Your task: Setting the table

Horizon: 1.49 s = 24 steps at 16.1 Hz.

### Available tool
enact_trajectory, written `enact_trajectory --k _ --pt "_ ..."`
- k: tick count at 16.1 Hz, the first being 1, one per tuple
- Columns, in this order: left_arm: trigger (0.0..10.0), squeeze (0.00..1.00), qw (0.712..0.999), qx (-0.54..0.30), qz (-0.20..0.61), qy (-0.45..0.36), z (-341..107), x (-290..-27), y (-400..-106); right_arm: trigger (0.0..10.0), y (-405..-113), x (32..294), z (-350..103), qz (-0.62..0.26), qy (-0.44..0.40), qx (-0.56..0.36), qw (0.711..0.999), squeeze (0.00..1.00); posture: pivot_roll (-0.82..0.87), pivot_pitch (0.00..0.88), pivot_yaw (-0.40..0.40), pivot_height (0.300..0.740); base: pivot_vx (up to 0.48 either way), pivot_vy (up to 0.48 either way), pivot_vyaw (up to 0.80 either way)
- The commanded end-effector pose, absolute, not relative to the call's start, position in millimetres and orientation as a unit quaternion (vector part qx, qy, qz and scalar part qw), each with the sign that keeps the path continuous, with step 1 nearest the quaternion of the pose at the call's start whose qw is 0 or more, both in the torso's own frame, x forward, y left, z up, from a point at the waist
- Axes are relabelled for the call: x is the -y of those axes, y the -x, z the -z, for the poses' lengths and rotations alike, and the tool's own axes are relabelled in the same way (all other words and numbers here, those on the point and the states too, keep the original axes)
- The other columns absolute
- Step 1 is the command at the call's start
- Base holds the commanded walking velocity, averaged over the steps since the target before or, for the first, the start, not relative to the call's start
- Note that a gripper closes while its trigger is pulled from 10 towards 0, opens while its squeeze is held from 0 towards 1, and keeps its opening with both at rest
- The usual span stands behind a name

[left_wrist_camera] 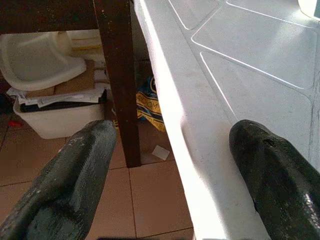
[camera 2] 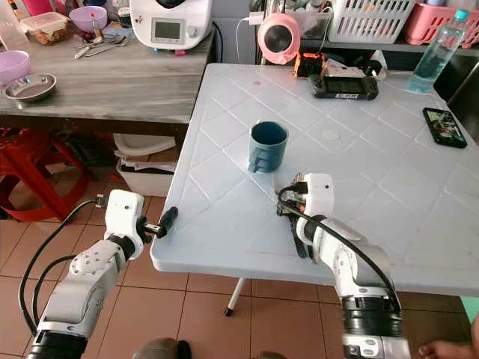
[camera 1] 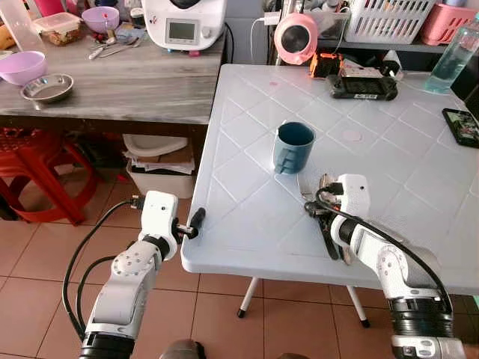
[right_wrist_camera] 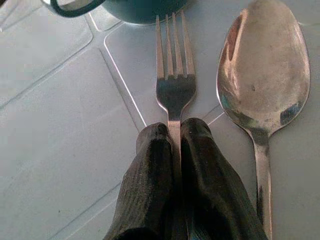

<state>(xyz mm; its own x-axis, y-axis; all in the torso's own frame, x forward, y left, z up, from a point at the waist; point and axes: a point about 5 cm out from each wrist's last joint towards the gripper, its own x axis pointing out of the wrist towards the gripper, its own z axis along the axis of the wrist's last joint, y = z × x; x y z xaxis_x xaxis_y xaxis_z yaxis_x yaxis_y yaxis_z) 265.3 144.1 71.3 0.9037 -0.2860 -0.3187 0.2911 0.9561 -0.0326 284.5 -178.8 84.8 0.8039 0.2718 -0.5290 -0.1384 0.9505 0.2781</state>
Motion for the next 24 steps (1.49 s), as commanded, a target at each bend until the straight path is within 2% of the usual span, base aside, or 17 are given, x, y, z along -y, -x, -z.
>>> enact_trajectory --k 1,3,6,7,8,9,24 --pt "10.0 0.00 0.974 -0.168 0.150 -0.001 -70.8 -142.9 -266.3 0.0 -261.6 184.1 -45.3 -0.062 -0.135 -0.388 0.910 0.00 -0.04 0.040 0.033 0.740 0.000 0.000 0.00" --pt "10.0 0.00 0.976 -0.167 0.141 0.009 -71.7 -146.5 -267.5 0.0 -269.9 169.0 -66.4 -0.054 -0.188 -0.327 0.924 0.00 -0.04 0.036 0.036 0.740 0.000 0.000 0.00" --pt "10.0 0.00 0.977 -0.162 0.137 0.009 -73.7 -148.3 -269.6 0.0 -269.9 147.6 -82.6 -0.060 -0.214 -0.290 0.931 0.00 -0.04 0.030 0.040 0.740 0.000 0.000 0.00" --pt "10.0 0.00 0.978 -0.159 0.137 0.008 -74.3 -148.5 -270.8 1.4 -268.3 139.1 -86.2 -0.068 -0.213 -0.283 0.933 0.00 -0.04 0.028 0.041 0.740 0.000 0.330 0.00" --pt "10.0 0.00 0.978 -0.157 0.137 0.009 -74.9 -148.6 -272.0 4.3 -266.4 132.9 -88.5 -0.073 -0.209 -0.276 0.935 0.00 -0.04 0.025 0.042 0.740 0.000 0.334 0.00" --pt "10.0 0.00 0.979 -0.153 0.137 0.011 -75.5 -149.2 -273.8 10.0 -264.4 128.6 -89.7 -0.073 -0.207 -0.272 0.937 0.00 -0.04 0.023 0.042 0.740 0.000 0.458 0.00" --pt "10.0 0.00 0.984 -0.106 0.139 -0.019 -82.9 -151.1 -284.2 10.0 -266.1 131.3 -84.4 -0.056 -0.158 -0.252 0.953 0.00 -0.05 0.000 0.038 0.740 0.000 0.480 0.00"
